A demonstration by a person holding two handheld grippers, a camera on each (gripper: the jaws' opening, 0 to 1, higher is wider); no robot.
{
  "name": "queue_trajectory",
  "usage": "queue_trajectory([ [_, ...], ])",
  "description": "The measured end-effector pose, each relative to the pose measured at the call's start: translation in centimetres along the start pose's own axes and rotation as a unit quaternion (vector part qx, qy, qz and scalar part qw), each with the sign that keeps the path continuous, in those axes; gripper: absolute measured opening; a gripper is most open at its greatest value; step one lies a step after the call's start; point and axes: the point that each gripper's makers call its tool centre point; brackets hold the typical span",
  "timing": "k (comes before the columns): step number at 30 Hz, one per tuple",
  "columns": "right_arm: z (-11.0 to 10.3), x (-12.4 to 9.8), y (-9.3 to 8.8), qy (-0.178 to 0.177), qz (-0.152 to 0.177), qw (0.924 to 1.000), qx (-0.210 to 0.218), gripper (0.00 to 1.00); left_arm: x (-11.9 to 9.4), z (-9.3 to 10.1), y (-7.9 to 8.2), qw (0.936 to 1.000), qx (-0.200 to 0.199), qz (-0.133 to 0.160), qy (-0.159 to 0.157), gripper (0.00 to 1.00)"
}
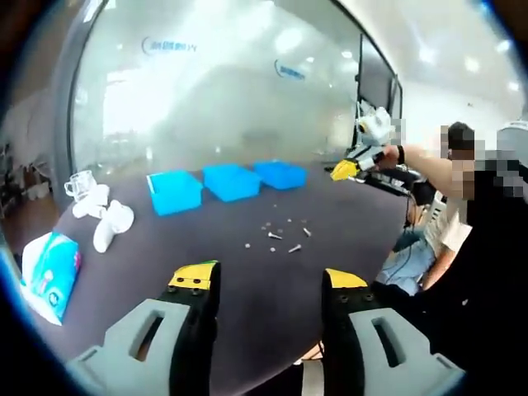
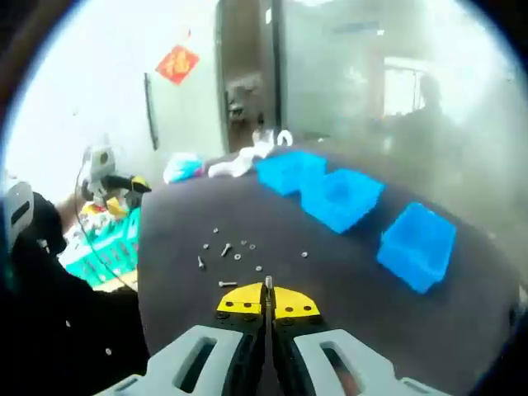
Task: Sort the screws, nuts, and washers into the corresponding bins
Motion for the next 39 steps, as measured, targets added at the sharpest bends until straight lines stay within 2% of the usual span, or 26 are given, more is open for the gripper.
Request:
queue_trajectory([
  [3, 0.5, -1.8, 0.4, -0.03, 0.045, 0.9985, 0.012, 0.0, 0.0, -0.1, 0.1, 0.9999, 0.008, -0.002, 0.007, 0.44],
  [4, 0.6, -2.7, 0.9, -0.039, 0.067, 0.9964, 0.036, 0.0, 0.0, -0.1, 0.0, 0.9998, 0.014, -0.006, 0.01, 0.44],
  [6, 0.9, -4.0, 1.3, -0.056, 0.095, 0.9922, 0.058, 0.0, 0.0, -0.1, 0.1, 0.9998, 0.016, -0.006, 0.011, 0.44],
  [8, 1.7, -5.1, 1.3, -0.09, 0.115, 0.988, 0.05, 0.0, 0.0, -0.1, 0.4, 0.9999, 0.012, 0.002, 0.009, 0.44],
  [12, 2.0, -7.1, 1.5, -0.136, 0.157, 0.9764, 0.06, 0.0, 0.0, -0.2, 0.7, 0.9997, 0.012, 0.011, 0.017, 0.44],
  [16, 2.8, -8.8, 1.3, -0.187, 0.193, 0.96, 0.079, 0.0, -0.1, -0.4, 1.0, 0.9995, 0.01, 0.021, 0.022, 0.44],
  [18, 2.9, -9.2, 1.4, -0.194, 0.206, 0.9552, 0.086, 0.0, -0.2, -0.4, 1.2, 0.9993, 0.012, 0.024, 0.025, 0.44],
  [19, 3.2, -9.5, 1.8, -0.202, 0.22, 0.9492, 0.099, 0.0, -0.2, -0.3, 1.2, 0.9993, 0.013, 0.025, 0.027, 0.44],
  [20, 3.4, -9.6, 1.9, -0.206, 0.226, 0.9463, 0.105, 0.0, -0.3, -0.3, 1.3, 0.9992, 0.015, 0.025, 0.028, 0.44],
  [24, 5.1, -9.2, 2.8, -0.226, 0.236, 0.9381, 0.114, 0.0, -0.6, -0.2, 1.5, 0.9988, 0.022, 0.028, 0.034, 0.44],
  [30, 7.5, -7.4, 4.5, -0.245, 0.241, 0.9325, 0.111, 0.0, -1.2, -0.1, 1.5, 0.9984, 0.022, 0.034, 0.038, 0.44],
  [32, 8.2, -6.7, 4.8, -0.248, 0.238, 0.9326, 0.109, 0.0, -1.4, -0.3, 1.5, 0.9982, 0.019, 0.037, 0.044, 0.44],
  [34, 8.9, -5.4, 5.2, -0.246, 0.23, 0.9361, 0.1, 0.0, -1.8, -0.5, 1.7, 0.9974, 0.018, 0.045, 0.053, 0.44],
  [35, 9.2, -4.7, 5.3, -0.246, 0.226, 0.9387, 0.085, 0.0, -1.9, -0.5, 1.8, 0.9972, 0.018, 0.047, 0.056, 0.44],
  [39, 10.8, -1.6, 6.1, -0.248, 0.21, 0.942, 0.084, 0.0, -2.2, -0.5, 2.1, 0.9958, 0.027, 0.054, 0.068, 0.44],
])
Point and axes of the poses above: the point that each gripper's makers call its tool centre point, and the gripper's own axes: x roughly forward along the fingers, z roughly to its right, y roughly out of its top, and after that the axes turned 14 degrees about -y, right-handed
